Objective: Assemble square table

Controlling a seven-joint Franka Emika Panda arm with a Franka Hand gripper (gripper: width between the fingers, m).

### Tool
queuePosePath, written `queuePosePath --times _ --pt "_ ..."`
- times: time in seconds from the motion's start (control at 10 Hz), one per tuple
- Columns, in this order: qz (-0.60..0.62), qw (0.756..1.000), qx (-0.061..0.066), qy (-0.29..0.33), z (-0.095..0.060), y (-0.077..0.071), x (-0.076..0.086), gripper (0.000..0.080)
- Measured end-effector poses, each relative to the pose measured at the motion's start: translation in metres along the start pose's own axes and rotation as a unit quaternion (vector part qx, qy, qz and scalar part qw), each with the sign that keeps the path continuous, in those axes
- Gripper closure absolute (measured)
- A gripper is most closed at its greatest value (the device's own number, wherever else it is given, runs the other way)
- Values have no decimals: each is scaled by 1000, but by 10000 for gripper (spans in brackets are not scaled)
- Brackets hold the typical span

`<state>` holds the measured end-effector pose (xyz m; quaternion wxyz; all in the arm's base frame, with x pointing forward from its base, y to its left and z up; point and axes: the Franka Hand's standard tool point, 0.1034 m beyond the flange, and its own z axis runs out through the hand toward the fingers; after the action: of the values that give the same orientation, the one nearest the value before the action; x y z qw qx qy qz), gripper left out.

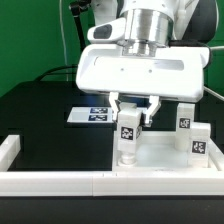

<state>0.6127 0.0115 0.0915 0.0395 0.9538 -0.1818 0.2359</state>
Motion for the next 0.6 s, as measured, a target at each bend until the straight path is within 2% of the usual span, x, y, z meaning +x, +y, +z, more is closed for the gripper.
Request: queuePosePath --times 0.2,0.6 --pt "-4 1000 -1 -1 0 1 -1 509" --pt "-25 1000 -1 16 7 18 7 509"
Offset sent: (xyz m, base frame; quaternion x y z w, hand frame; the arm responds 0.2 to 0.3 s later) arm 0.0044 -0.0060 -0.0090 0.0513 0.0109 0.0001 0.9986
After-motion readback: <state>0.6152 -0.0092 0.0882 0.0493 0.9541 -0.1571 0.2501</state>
